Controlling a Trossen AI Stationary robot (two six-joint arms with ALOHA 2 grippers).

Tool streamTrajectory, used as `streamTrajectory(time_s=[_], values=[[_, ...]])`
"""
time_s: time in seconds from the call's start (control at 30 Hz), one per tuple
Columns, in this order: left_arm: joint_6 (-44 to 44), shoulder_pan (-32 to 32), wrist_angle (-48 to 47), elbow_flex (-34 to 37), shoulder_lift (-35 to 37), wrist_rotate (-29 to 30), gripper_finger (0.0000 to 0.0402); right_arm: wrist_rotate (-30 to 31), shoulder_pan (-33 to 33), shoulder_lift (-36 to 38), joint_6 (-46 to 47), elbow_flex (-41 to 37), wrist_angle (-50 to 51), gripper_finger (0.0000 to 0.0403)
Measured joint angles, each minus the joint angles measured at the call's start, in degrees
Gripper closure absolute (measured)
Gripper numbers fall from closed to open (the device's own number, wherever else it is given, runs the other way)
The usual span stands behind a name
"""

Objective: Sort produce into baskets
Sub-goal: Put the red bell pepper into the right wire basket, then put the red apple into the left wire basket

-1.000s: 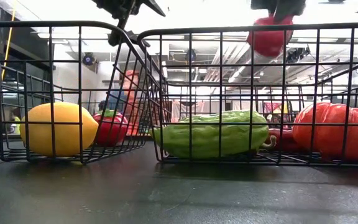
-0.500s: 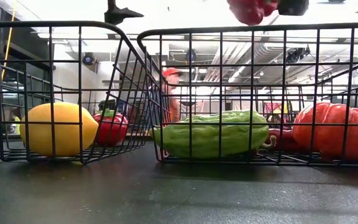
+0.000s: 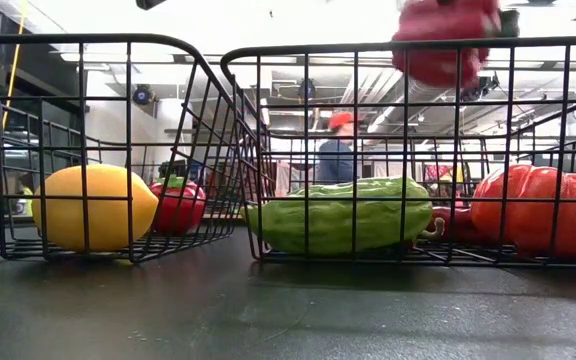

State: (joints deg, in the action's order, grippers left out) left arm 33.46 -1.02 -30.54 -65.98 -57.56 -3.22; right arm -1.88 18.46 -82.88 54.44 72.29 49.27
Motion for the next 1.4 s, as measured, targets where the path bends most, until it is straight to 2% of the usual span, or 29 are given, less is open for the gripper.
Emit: streamTrajectory(time_s=[0.1, 0.23, 0.3, 0.43, 0.6, 0.8, 0.9, 1.03, 1.2, 1.4], values=[[1.61, 1.11, 0.85, 0.00, -0.56, 2.49, 0.0006, -3.11, -0.68, -3.26, -3.77, 0.00, -0.04, 0.0066], [3.97, 1.47, 2.69, 0.02, -1.64, 3.52, 0.0006, -2.02, -2.10, -4.58, -7.36, 0.00, 0.25, 0.0012], [5.06, 1.47, 3.76, 0.02, -1.96, 3.80, 0.0006, -2.69, -3.19, -4.50, -8.89, 0.00, 0.72, 0.0011], [6.30, 1.47, 4.80, 0.02, -2.92, 5.32, 0.0006, -7.99, -4.23, -3.21, -10.75, 0.00, 2.35, 0.0027], [7.49, 1.47, 5.20, 0.04, -4.33, 6.53, 0.0006, -11.15, -1.49, -0.23, -9.39, 0.00, 10.08, 0.0029], [8.45, 1.47, 5.44, 0.04, -6.24, 6.51, 0.0006, -10.88, 7.92, 2.04, -2.07, 0.00, 27.26, 0.0029], [8.50, 1.47, 6.32, 0.04, -7.05, 6.50, 0.0006, -13.36, 12.98, 1.89, 4.47, 0.00, 30.89, 0.0029], [8.46, 1.46, 7.56, 0.04, -7.59, 5.48, 0.0006, -16.92, 18.06, 1.87, 13.73, 0.00, 31.11, 0.0029], [7.03, 1.43, 7.82, 0.04, -7.63, 5.37, 0.0006, -22.74, 21.95, 1.71, 19.86, -0.95, 31.40, 0.0029], [6.42, 1.43, 7.84, 0.04, -7.60, 5.37, 0.0006, -33.00, 24.39, 1.58, 27.03, -12.53, 17.40, 0.0029]])
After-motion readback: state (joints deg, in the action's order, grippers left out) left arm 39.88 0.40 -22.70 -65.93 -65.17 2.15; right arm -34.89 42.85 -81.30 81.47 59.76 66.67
